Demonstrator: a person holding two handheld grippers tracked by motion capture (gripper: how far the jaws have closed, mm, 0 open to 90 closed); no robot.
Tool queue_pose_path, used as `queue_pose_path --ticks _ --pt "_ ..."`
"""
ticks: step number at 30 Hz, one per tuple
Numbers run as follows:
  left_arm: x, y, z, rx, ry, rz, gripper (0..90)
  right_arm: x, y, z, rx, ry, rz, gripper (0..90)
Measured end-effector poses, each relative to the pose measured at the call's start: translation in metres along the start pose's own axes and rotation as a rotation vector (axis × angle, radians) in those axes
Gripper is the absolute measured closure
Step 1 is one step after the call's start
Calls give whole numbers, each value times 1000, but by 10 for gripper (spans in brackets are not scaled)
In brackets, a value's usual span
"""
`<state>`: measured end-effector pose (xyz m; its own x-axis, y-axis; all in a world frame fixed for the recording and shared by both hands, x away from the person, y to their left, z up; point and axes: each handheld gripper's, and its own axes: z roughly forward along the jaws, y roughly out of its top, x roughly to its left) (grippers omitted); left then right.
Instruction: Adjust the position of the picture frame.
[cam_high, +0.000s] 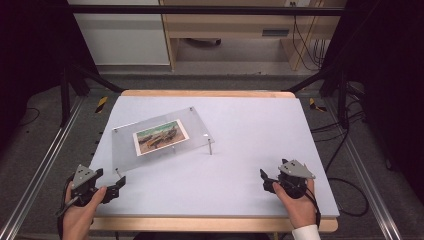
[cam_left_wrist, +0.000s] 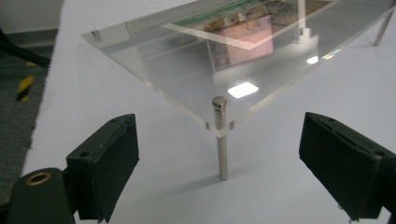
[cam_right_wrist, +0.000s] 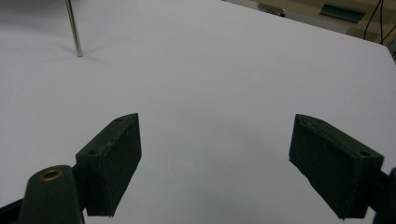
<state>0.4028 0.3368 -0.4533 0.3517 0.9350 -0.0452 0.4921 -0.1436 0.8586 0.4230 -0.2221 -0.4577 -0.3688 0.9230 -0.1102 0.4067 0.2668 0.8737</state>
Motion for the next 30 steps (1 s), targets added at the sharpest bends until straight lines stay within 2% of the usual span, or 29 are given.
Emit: queue_pose_path --ticks 6,9,14,22,26,27,29,30 --pt "-2 -2 4 23 -62 -10 114 1 -1 1 -5 2 -3 179" --pt "0 -4 7 30 -72 -18 115 1 -1 0 -21 -4 -5 197" --pt "5 -6 7 28 -72 -52 116 0 -2 0 -24 12 5 201" --pt "4 -4 9 18 -46 -51 127 1 -2 1 -26 15 -6 197" --pt "5 -4 11 14 -27 -64 263 2 -2 1 -23 18 -9 197" --pt "6 -4 13 17 -30 -65 297 2 -2 1 -24 20 -9 198" --pt "7 -5 16 19 -41 -79 422 2 -2 2 -26 19 -12 198" --pt "7 -5 18 21 -38 -80 446 2 -2 2 -25 20 -13 198"
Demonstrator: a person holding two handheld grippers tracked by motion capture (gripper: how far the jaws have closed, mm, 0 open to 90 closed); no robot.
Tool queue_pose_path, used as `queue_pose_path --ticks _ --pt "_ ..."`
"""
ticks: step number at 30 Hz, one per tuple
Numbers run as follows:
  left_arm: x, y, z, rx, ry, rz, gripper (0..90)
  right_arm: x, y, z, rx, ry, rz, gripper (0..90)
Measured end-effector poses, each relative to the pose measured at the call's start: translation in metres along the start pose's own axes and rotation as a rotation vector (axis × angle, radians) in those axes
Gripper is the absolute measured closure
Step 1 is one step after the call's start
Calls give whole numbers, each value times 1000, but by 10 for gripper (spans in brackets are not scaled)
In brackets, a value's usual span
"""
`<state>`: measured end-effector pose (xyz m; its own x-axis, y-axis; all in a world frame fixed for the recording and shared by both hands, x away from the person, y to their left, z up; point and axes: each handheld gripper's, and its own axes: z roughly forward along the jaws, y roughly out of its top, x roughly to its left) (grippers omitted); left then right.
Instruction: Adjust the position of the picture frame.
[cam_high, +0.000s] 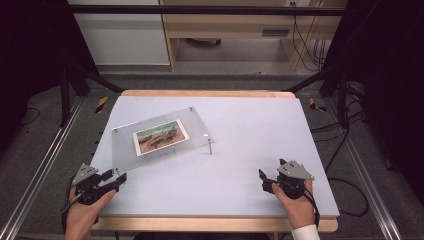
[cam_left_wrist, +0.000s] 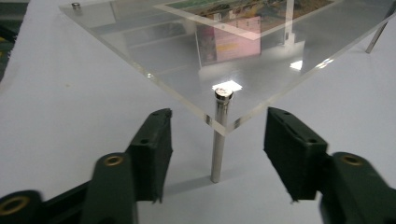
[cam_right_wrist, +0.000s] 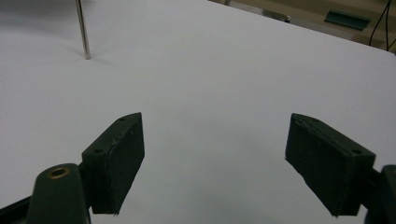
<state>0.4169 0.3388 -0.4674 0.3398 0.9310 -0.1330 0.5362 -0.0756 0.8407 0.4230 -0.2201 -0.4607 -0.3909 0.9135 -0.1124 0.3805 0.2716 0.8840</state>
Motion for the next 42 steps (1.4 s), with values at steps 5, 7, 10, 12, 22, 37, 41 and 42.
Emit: queue_pose_path --ticks 5,7,10,12,22,37,41,42 --pt "2 0 6 0 0 -9 633 0 0 1 8 3 -2 199" --pt "2 0 8 3 -9 -6 690 1 0 1 11 5 -3 199" --pt "2 0 10 -4 -31 -8 739 1 0 1 13 6 -5 200" --pt "0 1 11 -4 -34 -10 755 1 0 2 17 6 -7 199" --pt "3 4 7 -41 -55 -37 839 2 0 4 22 14 -6 193" --pt "0 10 3 -56 -103 -71 841 29 27 24 63 84 -37 212" --pt "-2 11 2 -53 -105 -67 842 37 32 27 75 104 -49 255" --pt "-3 11 2 -54 -105 -67 841 39 34 28 80 111 -50 260"
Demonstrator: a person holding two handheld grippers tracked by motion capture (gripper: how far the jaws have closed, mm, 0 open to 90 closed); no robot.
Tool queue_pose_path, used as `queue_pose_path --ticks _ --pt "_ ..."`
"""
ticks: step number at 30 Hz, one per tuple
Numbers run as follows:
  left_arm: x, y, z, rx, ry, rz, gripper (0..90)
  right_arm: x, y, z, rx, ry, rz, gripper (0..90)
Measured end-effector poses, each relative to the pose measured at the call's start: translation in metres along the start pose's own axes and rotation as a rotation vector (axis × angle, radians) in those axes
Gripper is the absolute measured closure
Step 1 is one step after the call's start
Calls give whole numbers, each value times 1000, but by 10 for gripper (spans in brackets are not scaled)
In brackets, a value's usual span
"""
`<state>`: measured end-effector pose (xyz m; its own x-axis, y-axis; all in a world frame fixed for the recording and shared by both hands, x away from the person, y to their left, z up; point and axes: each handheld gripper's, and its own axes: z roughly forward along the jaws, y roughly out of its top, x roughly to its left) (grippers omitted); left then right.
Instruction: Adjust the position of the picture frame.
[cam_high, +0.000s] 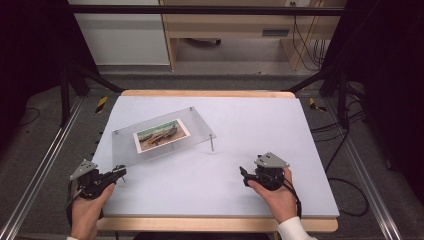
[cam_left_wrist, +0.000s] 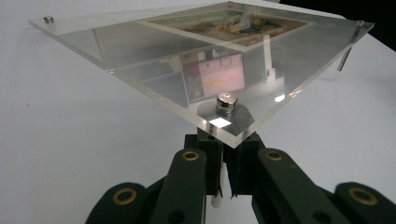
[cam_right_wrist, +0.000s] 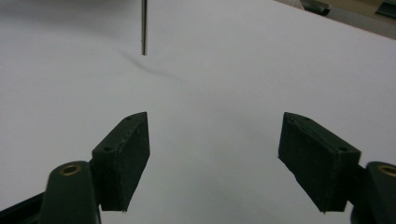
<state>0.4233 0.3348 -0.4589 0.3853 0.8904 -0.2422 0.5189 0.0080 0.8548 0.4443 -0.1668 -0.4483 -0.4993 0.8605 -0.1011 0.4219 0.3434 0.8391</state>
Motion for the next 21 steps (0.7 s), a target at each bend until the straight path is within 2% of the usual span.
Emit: queue_pose_path --ticks 6,9,11,13,16,17,21 --pt "1 1 0 0 4 -7 842 9 16 12 5 38 3 348" --pt "2 1 0 1 3 -17 842 16 34 28 7 69 5 413" --pt "2 1 0 2 3 -15 842 18 37 31 8 75 10 426" --pt "1 1 0 -1 0 -20 842 22 47 46 9 102 23 452" --pt "1 2 0 -3 -2 -24 842 23 52 54 9 111 23 461" --pt "1 2 0 -4 -4 -26 842 23 57 63 8 125 48 478" --pt "1 2 -1 -7 -11 -31 841 24 63 76 14 133 79 490"
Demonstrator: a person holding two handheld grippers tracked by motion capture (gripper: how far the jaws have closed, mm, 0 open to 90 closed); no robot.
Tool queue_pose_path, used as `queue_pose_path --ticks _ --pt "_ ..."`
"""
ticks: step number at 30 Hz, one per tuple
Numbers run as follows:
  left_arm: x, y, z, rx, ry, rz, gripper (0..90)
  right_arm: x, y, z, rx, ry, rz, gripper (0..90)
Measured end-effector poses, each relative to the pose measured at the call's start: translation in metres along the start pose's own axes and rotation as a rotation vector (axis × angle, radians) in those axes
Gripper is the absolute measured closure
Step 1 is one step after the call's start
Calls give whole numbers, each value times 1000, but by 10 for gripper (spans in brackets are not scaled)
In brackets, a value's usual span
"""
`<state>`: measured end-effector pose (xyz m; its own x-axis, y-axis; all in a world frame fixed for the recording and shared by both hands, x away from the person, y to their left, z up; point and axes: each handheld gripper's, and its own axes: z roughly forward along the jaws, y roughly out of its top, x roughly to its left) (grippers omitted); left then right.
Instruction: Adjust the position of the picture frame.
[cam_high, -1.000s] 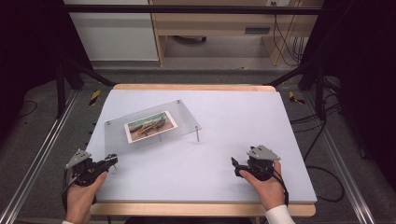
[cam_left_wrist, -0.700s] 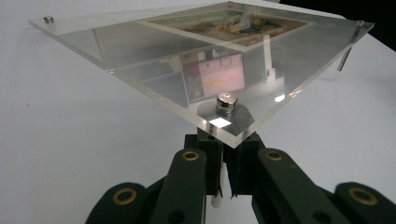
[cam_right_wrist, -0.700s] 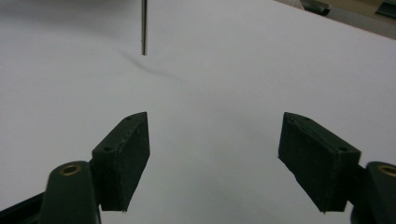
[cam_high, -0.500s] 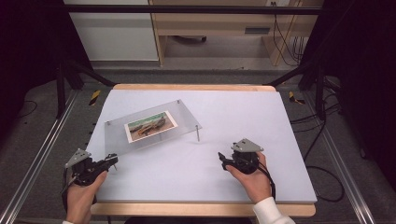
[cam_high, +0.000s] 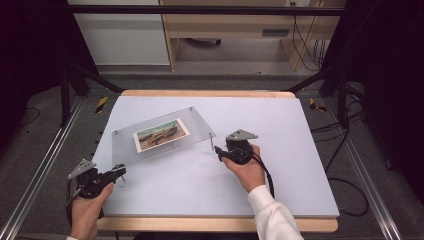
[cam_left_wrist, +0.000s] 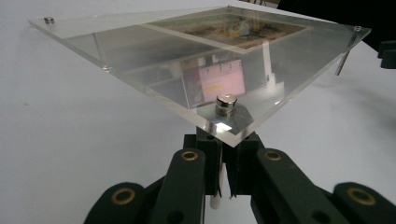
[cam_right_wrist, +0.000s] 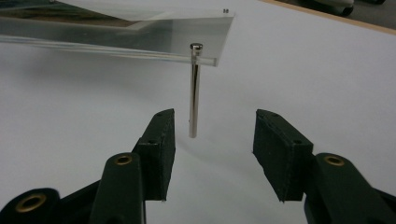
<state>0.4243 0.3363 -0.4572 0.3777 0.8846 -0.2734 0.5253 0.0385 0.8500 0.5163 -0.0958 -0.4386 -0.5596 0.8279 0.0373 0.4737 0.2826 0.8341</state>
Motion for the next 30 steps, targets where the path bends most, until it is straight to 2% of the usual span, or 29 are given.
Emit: queue_pose_path --ticks 9,17,23,24,30 --pt "0 0 0 -2 -5 -3 841 2 7 20 -25 7 7 531" --pt "-1 1 0 -7 -9 -8 841 1 6 38 -54 38 55 624" --pt "-1 1 -1 -7 -8 -7 841 0 5 47 -64 41 53 680" --pt "-1 1 -1 -6 -6 -5 842 0 6 49 -73 53 49 704" --pt "-1 1 -1 -6 -4 -6 841 1 9 52 -86 57 16 746"
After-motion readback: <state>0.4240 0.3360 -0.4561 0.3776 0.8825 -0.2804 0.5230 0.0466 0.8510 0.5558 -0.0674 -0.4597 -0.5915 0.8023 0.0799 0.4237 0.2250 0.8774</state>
